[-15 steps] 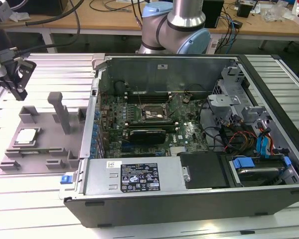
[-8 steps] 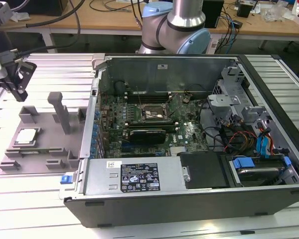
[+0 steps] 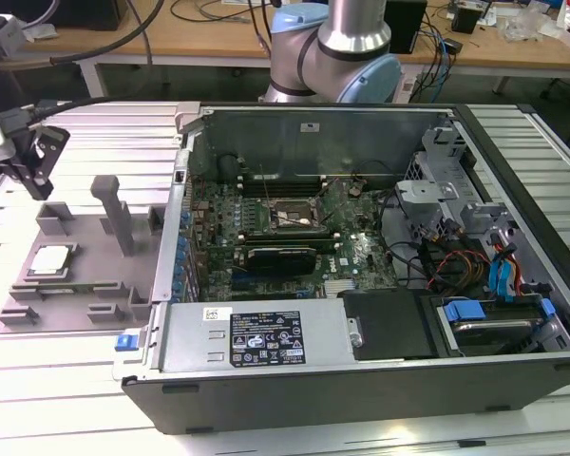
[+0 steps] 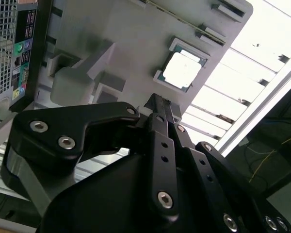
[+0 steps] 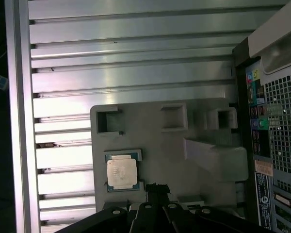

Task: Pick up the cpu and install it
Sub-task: 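Pick up the cpu and move it towards the insertion slot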

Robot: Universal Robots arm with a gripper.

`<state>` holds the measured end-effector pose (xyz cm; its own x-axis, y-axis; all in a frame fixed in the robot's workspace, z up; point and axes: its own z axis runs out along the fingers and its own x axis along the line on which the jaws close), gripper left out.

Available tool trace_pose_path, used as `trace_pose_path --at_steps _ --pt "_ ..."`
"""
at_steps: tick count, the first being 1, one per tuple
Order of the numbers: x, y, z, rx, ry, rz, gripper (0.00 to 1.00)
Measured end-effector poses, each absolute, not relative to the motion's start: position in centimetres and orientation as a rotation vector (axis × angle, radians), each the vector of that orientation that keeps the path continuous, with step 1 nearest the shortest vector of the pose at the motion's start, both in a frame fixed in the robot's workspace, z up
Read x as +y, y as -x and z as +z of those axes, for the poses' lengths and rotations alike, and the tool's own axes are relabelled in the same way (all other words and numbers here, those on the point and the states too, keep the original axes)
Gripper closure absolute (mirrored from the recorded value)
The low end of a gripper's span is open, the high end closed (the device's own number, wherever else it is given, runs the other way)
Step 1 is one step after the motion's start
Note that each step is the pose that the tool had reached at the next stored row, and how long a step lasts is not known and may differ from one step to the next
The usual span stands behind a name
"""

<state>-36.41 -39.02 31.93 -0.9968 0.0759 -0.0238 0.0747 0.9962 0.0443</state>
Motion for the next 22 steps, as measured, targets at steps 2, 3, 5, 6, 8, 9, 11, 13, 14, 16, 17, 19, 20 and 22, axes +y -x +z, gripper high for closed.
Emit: trace_pose_path --at_steps 2,3,5,6,8,9,11,13,14,16,17,19,20,22 --pt "-39.0 36.5 31.4 3.113 -0.117 0.067 0.89" --pt "-39.0 36.6 31.1 3.112 -0.118 0.068 0.89" --pt "-39.0 36.7 30.8 3.11 -0.117 0.068 0.89" --pt "-39.0 36.9 30.4 3.108 -0.117 0.068 0.89" --pt "-39.0 37.8 29.5 3.106 -0.117 0.068 0.89" --pt "-39.0 38.0 29.2 3.106 -0.117 0.068 0.89" --pt "-39.0 38.2 28.8 3.106 -0.117 0.068 0.89" --pt "-39.0 38.5 28.3 3.106 -0.117 0.068 0.89" --pt "-39.0 38.6 28.0 3.105 -0.117 0.068 0.89" --pt "-39.0 38.7 27.2 3.105 -0.117 0.068 0.89" --pt "-39.0 38.9 26.8 3.105 -0.117 0.068 0.89" --pt "-39.0 39.3 26.0 3.104 -0.117 0.068 0.89" --pt "-39.0 39.4 25.7 3.104 -0.117 0.068 0.89" --pt "-39.1 39.6 25.3 3.104 -0.117 0.068 0.89"
